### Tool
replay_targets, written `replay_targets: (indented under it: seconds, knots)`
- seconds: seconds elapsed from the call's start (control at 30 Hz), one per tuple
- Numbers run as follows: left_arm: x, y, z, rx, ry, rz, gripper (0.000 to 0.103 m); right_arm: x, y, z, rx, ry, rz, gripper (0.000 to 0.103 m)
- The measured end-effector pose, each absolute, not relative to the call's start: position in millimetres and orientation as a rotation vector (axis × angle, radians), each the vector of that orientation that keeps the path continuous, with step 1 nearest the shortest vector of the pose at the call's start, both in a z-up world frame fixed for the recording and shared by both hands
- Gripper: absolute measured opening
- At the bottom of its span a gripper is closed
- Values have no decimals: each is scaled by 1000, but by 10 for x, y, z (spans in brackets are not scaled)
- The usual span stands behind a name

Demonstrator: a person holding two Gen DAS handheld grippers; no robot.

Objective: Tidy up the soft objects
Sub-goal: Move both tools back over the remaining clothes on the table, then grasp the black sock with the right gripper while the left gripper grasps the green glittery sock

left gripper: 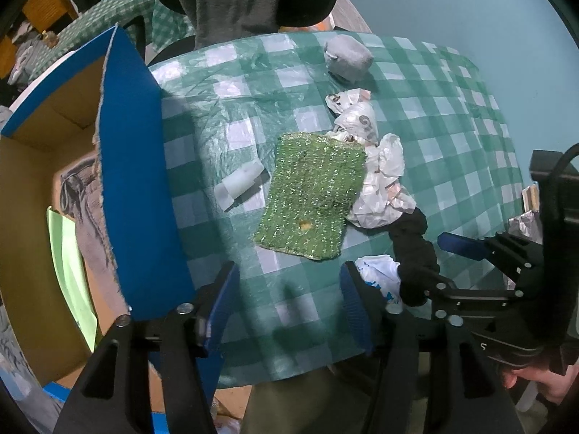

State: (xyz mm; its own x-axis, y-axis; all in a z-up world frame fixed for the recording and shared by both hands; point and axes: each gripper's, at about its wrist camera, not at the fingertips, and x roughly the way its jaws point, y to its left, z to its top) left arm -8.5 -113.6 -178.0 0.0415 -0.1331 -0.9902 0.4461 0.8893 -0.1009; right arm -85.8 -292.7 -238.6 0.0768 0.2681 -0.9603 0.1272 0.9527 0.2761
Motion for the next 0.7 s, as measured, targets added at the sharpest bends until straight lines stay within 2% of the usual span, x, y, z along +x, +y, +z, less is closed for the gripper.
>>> replay_targets:
  seconds: [0.37,0.5,0.53,0.57,0.63,0.7]
  knots:
    - [-35,-1227,-1863,274,1483,-456,62,-831,-2960,-2564,321,1523,91,63]
    - [-7,-1256,-1891,275,1487,-453,69,-815,-2979,-2603,320,1534,99,63]
    - [0,-1265,-1900,276,1486,-453,69,-788,-3020,-2605,323,1534,102,57]
    - [7,-1272,-1910,277,1488,-452,69,-775,-3046,-2609,324,1535,106,48]
    - [26,-1281,-1938,278,1496,-450,69,-759,-3095,-2605,328,1536,113,37]
    - [48,-1299,-1974,275,1504,-445,69,-745,-3150,-2583,309,1530,107,37]
